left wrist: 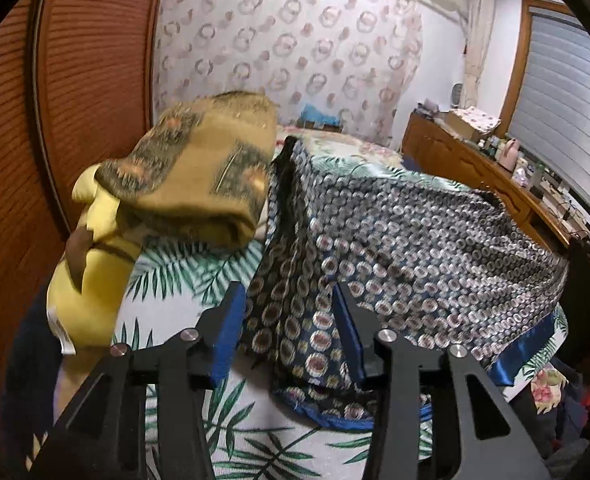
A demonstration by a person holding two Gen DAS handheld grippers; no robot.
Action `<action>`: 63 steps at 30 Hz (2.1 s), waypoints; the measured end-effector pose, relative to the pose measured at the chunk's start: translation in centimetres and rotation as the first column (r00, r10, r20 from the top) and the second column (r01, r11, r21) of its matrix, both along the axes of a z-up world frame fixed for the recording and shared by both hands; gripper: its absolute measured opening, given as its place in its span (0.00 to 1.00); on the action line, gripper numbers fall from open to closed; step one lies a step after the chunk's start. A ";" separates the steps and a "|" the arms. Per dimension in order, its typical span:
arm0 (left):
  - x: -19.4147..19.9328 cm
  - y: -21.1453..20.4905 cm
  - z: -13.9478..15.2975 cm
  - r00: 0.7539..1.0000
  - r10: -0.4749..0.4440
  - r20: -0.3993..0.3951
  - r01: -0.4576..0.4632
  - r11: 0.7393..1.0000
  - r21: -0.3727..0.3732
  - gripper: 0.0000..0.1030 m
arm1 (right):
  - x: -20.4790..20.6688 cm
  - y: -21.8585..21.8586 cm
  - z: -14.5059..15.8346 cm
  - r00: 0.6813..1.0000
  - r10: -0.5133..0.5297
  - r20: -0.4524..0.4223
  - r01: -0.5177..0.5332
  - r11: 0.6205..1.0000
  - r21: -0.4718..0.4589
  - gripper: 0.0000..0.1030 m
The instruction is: Fold small clothes
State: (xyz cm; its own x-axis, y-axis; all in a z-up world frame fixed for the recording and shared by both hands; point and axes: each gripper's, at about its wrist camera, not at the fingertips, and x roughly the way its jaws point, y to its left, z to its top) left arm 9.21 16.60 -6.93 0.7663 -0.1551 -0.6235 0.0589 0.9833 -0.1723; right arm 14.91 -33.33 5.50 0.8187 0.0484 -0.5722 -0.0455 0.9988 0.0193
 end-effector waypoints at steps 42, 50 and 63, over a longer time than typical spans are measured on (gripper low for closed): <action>8.5 -7.5 -6.0 0.968 -0.166 -0.188 0.198 0.967 0.163 0.81 | 28.5 2.5 -2.9 0.934 0.019 -0.356 0.053 0.980 0.192 0.38; 8.5 -7.5 -6.0 0.968 -0.166 -0.188 0.198 0.967 0.164 0.81 | 26.8 2.0 -1.5 0.957 0.097 -0.274 -0.033 0.973 0.229 0.01; 8.4 -7.4 -6.0 0.968 -0.165 -0.188 0.197 0.967 0.165 0.81 | 21.7 -3.5 1.7 0.962 -0.223 -0.156 0.242 0.964 0.112 0.01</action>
State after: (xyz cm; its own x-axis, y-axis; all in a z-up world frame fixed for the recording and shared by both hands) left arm 17.62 9.17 -12.91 0.6154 -0.1540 -0.7730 0.2237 0.9745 -0.0160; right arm 36.60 -36.84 7.17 0.7275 -0.0530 -0.6840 0.2002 0.9700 0.1377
